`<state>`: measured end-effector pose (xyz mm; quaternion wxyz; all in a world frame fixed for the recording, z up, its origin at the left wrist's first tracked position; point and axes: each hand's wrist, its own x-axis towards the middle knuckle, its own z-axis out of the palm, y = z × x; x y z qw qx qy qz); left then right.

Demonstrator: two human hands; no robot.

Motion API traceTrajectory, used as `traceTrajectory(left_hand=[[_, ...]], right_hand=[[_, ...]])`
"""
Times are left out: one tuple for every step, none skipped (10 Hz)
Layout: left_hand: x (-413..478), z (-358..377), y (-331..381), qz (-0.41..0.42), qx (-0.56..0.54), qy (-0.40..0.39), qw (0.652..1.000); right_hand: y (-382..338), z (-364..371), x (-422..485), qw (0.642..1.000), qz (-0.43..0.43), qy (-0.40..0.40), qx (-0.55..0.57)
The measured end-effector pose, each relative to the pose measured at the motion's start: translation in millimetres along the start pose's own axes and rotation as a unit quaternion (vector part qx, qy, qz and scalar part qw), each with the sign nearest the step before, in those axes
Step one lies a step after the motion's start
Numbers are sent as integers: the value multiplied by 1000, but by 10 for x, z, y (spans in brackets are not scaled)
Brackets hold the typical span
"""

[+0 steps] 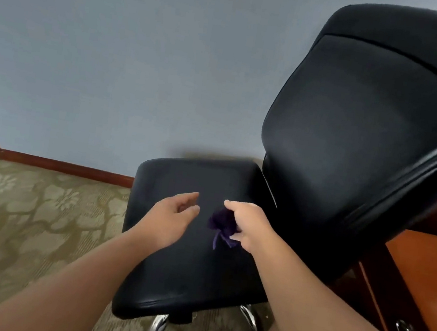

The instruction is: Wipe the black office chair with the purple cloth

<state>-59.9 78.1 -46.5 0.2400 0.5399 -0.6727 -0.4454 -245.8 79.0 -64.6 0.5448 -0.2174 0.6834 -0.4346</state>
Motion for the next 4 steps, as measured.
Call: traceTrajectory(left_hand=[[365,-62,-102,-10,-13,7,1000],[743,-124,-167,-26,-11,17,999],[1030,-189,-128,-54,4,11,998],[1234,-281,4,-100,10,1,995]], right_hand=[[-106,100,324,1000,-3,13,-13],[-234,175,624,998,-9,28,-59],[-393,229,790,995,-15,33,-93],[-604,267,827,989,-7,36,-145]])
